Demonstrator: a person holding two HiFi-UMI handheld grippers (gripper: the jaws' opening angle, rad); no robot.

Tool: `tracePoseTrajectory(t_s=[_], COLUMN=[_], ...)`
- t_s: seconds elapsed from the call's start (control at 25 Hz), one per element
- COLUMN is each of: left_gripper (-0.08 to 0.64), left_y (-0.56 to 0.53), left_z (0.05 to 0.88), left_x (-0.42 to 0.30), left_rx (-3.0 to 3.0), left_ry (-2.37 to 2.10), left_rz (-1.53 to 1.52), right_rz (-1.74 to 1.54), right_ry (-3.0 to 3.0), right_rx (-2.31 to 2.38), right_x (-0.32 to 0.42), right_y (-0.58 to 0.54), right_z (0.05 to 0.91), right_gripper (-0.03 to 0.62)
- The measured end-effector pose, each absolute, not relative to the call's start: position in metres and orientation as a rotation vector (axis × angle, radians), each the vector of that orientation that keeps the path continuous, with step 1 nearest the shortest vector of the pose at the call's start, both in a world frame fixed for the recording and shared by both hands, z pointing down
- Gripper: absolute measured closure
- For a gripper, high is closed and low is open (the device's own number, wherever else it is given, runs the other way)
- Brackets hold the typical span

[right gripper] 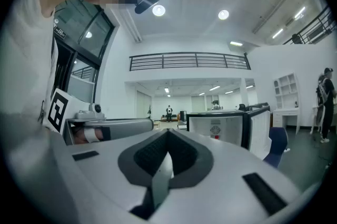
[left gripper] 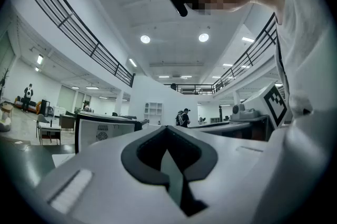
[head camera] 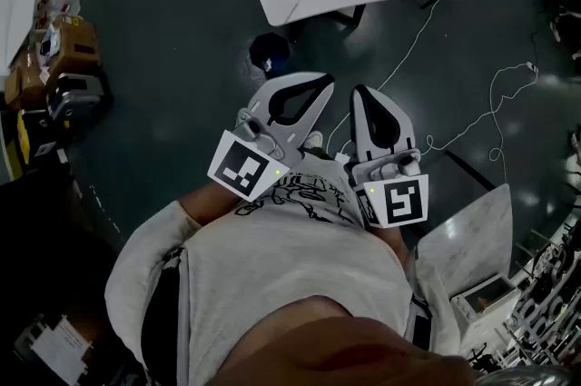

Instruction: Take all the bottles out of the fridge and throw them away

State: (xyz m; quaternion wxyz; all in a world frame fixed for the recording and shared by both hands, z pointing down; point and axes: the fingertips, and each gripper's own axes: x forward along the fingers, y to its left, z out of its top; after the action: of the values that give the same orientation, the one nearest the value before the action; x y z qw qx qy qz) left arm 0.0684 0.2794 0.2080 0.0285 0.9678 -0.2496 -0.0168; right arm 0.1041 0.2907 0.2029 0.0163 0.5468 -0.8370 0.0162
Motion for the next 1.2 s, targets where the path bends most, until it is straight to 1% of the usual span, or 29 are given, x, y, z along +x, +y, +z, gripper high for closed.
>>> tracePoseTrajectory(t_s=[0.36,0.64,1.2], left_gripper=[0.551,0.551,0.551], left_y=[0.292,0.297,0.253], left_z=[0.208,0.212,0.217], left_x=[0.112,0.139,0.148], left_rx=[2.973,2.943,2.944], left_ry=[-0.812,-0.849,-0.863], left_rz=[-0.064,-0.067,-0.082], right_rz=[0.004,0.043,0.05], right_ry=[-2.62,-2.647,-2.673], right_rx=[1.703,1.666,1.62], right_x=[0.15,0.179,0.184], right_y=[0.304,0.309,0.264], right_z=[0.198,0.205,0.211], right_gripper=[0.581,0.581,0.581])
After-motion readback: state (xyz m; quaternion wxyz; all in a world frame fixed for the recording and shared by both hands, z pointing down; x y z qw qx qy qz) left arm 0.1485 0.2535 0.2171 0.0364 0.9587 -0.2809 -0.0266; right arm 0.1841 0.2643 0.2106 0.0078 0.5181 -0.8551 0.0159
